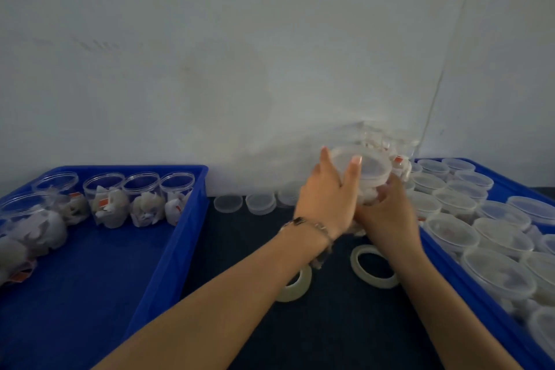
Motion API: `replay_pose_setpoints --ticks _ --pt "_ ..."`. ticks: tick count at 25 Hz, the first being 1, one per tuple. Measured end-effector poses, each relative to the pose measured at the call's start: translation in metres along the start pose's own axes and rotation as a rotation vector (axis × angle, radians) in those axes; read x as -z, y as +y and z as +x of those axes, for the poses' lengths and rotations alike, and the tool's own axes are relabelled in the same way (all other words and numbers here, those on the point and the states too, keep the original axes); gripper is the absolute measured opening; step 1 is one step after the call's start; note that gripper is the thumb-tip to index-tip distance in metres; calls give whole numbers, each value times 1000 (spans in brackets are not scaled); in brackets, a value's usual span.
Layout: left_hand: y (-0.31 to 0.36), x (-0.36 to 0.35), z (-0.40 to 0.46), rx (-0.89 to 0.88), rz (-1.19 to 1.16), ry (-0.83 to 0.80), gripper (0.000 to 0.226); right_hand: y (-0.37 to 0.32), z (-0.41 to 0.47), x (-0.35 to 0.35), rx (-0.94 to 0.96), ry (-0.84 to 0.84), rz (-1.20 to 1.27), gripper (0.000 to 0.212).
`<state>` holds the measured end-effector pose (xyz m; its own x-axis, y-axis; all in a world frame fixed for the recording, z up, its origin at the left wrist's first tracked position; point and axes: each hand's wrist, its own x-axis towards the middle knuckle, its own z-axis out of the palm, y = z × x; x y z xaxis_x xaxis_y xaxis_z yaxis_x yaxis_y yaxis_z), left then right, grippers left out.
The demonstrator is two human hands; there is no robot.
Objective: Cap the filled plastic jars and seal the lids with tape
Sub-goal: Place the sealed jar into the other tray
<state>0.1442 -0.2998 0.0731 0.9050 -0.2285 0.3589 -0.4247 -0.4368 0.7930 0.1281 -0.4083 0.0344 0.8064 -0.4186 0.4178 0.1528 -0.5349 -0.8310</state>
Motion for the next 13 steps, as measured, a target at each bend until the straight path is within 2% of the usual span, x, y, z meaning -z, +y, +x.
replay_pose_setpoints --ticks 2,5,7,9,13 --pt "13 -31 24 24 -172 24 74 7 33 13 21 132 -50 70" --pt "16 -66 62 58 -267 14 53 31 74 28 -44 297 -100 88" --pt "9 -90 82 85 -300 -123 53 53 96 37 -150 391 -125 96" --pt "3 -111 96 93 -314 -278 56 75 114 42 -225 469 -147 92" --pt "-1 -152 117 58 -265 -434 57 107 139 48 -298 533 -125 85"
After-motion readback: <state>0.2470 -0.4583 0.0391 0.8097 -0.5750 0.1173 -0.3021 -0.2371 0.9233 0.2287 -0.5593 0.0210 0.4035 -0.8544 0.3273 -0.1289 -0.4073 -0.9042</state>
